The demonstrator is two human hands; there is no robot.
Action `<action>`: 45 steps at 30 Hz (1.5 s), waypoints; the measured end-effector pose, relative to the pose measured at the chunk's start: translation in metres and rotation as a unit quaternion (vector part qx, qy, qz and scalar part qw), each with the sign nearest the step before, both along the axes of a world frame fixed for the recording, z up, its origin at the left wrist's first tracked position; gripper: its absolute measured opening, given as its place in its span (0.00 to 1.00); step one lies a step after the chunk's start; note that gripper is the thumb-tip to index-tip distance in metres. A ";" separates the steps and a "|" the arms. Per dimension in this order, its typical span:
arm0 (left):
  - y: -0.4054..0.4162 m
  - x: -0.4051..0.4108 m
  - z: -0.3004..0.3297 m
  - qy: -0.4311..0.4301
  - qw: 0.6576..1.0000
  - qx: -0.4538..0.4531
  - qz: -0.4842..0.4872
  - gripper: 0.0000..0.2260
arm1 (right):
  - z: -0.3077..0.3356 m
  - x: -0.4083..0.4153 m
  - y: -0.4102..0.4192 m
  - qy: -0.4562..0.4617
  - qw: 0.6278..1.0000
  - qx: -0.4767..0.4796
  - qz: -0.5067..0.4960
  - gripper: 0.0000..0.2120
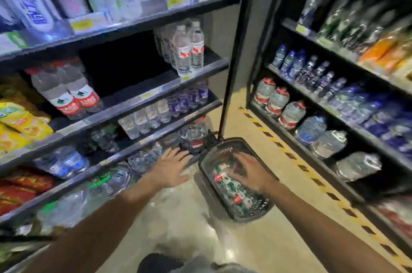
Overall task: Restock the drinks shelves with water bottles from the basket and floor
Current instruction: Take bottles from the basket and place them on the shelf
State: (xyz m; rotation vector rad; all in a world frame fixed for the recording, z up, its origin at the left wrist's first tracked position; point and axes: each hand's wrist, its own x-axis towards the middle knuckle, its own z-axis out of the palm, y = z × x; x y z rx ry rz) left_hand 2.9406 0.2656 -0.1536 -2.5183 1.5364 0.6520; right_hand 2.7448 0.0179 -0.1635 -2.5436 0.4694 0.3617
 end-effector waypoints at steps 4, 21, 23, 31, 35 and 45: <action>-0.069 -0.056 -0.020 0.031 0.997 0.029 -0.056 0.34 | -0.015 -0.105 -0.055 0.056 0.990 0.028 -0.124 0.39; -0.250 0.015 -0.139 0.087 0.986 0.081 -0.116 0.22 | -0.104 -0.111 -0.127 0.111 0.919 0.153 -0.345 0.34; -0.267 0.038 -0.171 0.101 0.984 0.097 -0.108 0.22 | -0.137 -0.093 -0.131 0.126 0.907 0.164 -0.367 0.31; -0.304 0.086 -0.395 0.101 0.974 0.175 -0.105 0.33 | -0.348 -0.049 -0.132 0.178 0.863 0.230 -0.414 0.23; -0.308 0.086 -0.519 0.157 0.971 0.167 -0.062 0.31 | -0.483 -0.033 -0.123 0.225 0.857 0.254 -0.389 0.24; -0.318 0.044 -0.713 0.142 0.976 0.069 0.147 0.40 | -0.670 -0.016 -0.119 0.140 0.831 0.309 -0.442 0.23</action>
